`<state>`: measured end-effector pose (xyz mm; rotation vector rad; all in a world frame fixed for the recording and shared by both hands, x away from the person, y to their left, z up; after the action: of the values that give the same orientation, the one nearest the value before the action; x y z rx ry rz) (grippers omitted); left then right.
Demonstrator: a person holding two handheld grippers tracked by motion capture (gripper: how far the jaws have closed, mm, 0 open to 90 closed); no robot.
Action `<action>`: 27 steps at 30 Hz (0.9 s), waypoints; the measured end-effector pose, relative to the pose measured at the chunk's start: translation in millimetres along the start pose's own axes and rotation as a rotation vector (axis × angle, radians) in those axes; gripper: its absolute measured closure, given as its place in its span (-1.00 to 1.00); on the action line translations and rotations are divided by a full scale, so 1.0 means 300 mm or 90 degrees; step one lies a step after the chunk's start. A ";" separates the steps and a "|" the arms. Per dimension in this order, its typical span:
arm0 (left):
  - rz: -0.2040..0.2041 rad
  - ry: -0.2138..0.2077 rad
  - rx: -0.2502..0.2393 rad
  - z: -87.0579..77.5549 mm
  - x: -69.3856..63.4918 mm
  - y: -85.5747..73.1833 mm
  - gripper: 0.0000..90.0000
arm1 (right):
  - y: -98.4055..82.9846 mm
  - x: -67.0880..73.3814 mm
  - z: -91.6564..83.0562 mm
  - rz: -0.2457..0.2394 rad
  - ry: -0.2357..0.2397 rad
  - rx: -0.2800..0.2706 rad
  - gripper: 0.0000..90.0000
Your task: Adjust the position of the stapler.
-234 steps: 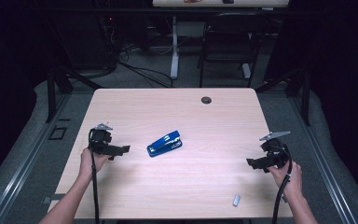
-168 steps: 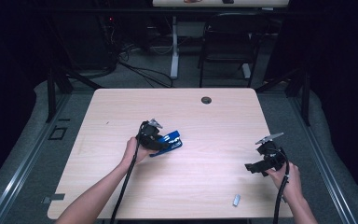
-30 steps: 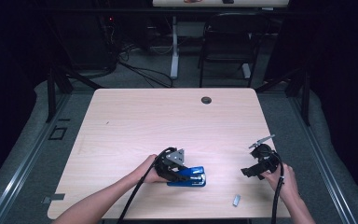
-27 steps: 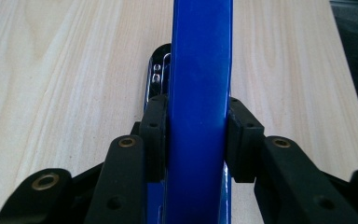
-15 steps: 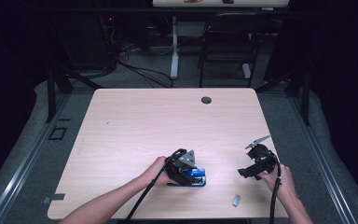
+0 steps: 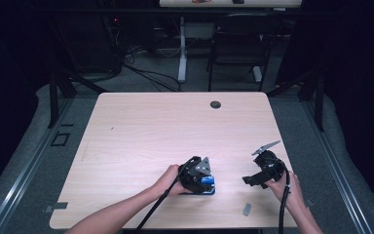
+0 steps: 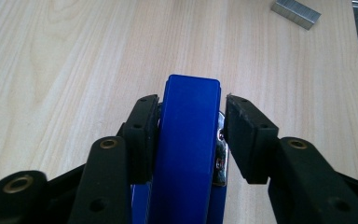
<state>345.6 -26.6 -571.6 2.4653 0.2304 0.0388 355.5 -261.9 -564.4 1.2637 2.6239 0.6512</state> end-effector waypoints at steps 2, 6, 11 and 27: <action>-0.001 0.007 -0.002 -0.003 0.004 -0.001 0.35 | 0.004 0.006 -0.004 -0.008 0.002 0.001 -0.77; 0.006 0.009 -0.006 -0.004 0.003 -0.001 0.37 | 0.014 0.023 -0.006 -0.007 0.012 -0.009 -0.75; 0.019 0.006 -0.012 -0.016 0.004 -0.002 0.40 | 0.017 0.034 -0.003 -0.010 0.022 -0.009 -0.73; 0.037 0.003 -0.005 -0.023 0.006 0.006 0.43 | 0.031 0.062 0.007 -0.005 0.035 -0.016 -0.71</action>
<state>347.2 -23.5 -565.1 2.4634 0.1598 0.0708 351.0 -241.7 -561.3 1.2458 2.6532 0.7255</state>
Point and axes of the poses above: each handheld gripper's, and its own axes: z roughly forward along the jaws, y roughly out of its top, x roughly to its left, the point moved 4 cm from there along z, roughly forward along the jaws, and after that the axes turned 4 degrees about -z, right-handed, at the moved point
